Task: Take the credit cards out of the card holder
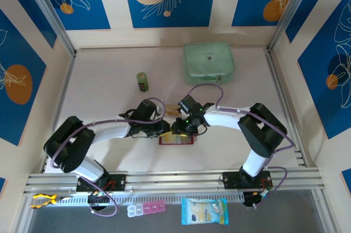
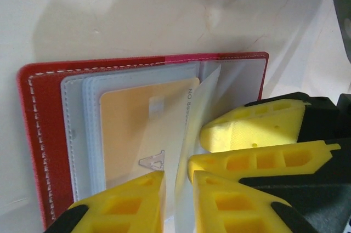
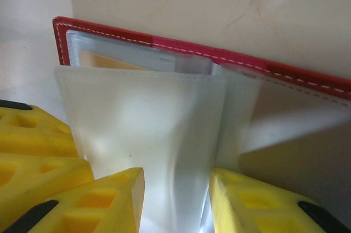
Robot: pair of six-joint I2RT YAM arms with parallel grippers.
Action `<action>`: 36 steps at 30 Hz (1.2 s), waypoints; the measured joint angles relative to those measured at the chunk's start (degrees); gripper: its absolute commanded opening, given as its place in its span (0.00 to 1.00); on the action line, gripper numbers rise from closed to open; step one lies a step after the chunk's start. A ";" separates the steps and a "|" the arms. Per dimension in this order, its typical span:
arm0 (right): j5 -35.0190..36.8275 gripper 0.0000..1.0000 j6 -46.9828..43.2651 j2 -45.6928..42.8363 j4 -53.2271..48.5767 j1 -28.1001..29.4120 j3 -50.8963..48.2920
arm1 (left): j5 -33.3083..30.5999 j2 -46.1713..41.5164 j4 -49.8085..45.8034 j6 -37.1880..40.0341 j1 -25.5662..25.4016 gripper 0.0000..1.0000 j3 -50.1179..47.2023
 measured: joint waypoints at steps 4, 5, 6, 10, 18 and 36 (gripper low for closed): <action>0.22 0.37 -0.02 -1.11 -0.42 0.00 -0.17 | 0.07 0.46 0.24 -0.11 -0.20 0.17 0.02; 0.22 0.37 -0.02 -1.40 -0.46 0.00 -0.24 | 0.04 0.46 0.24 -0.13 -0.22 0.17 0.09; 0.33 0.37 -0.02 -1.68 -0.61 0.00 -0.26 | 0.04 0.46 0.26 -0.11 -0.24 0.16 0.17; 0.72 0.37 -0.04 -3.19 -1.09 -0.46 -0.55 | 0.04 0.46 -0.04 -0.11 -0.26 0.15 1.05; 1.01 0.37 -0.22 -6.29 -1.77 -2.62 -1.60 | 0.02 0.37 -1.68 -0.04 -0.35 0.14 4.22; 0.74 0.37 -3.96 -17.66 -4.72 -11.26 -5.40 | 0.00 7.76 -2.93 -0.11 -5.11 0.13 14.27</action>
